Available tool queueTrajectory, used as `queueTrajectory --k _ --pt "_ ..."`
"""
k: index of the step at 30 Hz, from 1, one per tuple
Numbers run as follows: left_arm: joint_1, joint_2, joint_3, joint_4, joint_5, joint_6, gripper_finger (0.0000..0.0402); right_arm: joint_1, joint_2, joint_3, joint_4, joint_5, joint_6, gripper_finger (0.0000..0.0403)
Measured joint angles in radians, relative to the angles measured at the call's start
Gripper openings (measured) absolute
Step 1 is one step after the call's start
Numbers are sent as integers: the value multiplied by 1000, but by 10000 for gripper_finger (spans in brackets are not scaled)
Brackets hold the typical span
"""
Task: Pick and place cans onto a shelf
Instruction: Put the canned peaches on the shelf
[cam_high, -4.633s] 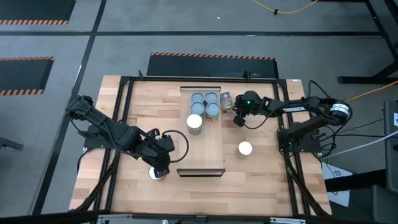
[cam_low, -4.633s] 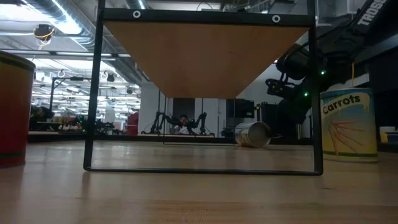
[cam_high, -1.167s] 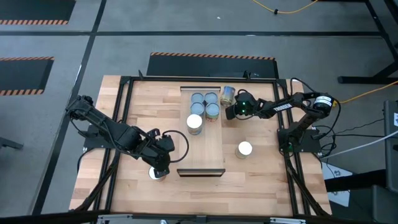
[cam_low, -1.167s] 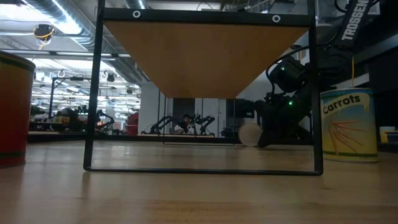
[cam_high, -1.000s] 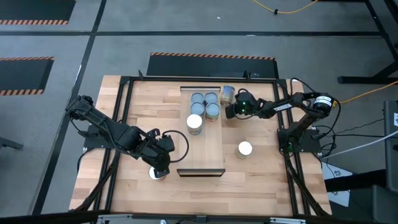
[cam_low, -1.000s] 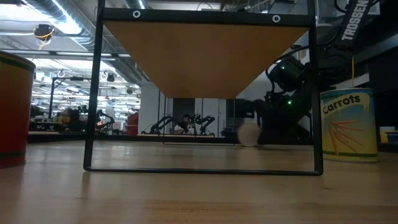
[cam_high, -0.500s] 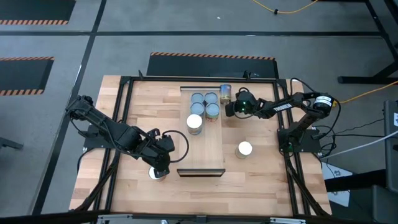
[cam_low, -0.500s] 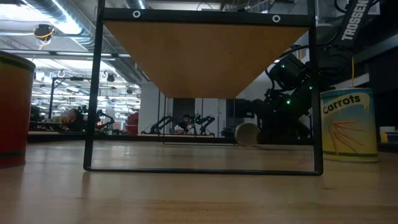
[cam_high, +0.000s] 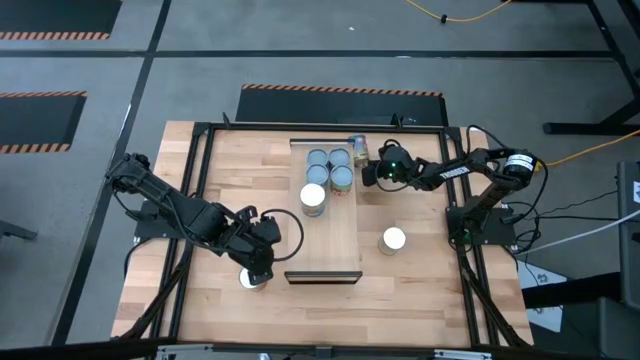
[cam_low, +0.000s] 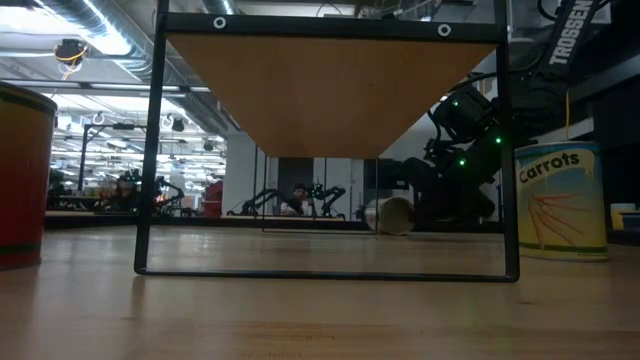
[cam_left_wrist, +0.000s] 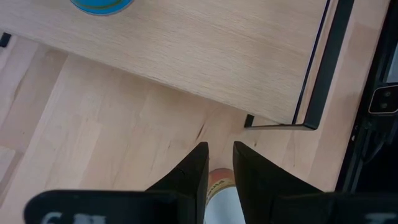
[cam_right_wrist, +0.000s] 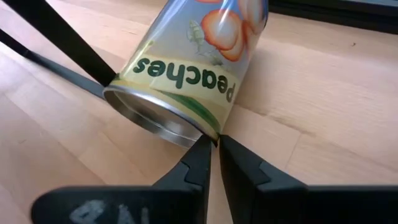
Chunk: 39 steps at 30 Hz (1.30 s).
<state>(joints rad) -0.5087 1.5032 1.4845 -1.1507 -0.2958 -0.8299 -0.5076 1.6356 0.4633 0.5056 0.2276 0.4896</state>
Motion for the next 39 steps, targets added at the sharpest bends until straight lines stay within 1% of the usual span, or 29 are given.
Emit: queueTrajectory --k 30,34,39 --pt "0 0 0 0 0 0 66 0 -1 0 -2 -6 -5 38" --pt "0 0 0 0 0 1 66 0 -35 0 -10 -23 -24 38" --pt "0 0 0 0 0 1 66 0 -120 0 -35 -21 -56 38"
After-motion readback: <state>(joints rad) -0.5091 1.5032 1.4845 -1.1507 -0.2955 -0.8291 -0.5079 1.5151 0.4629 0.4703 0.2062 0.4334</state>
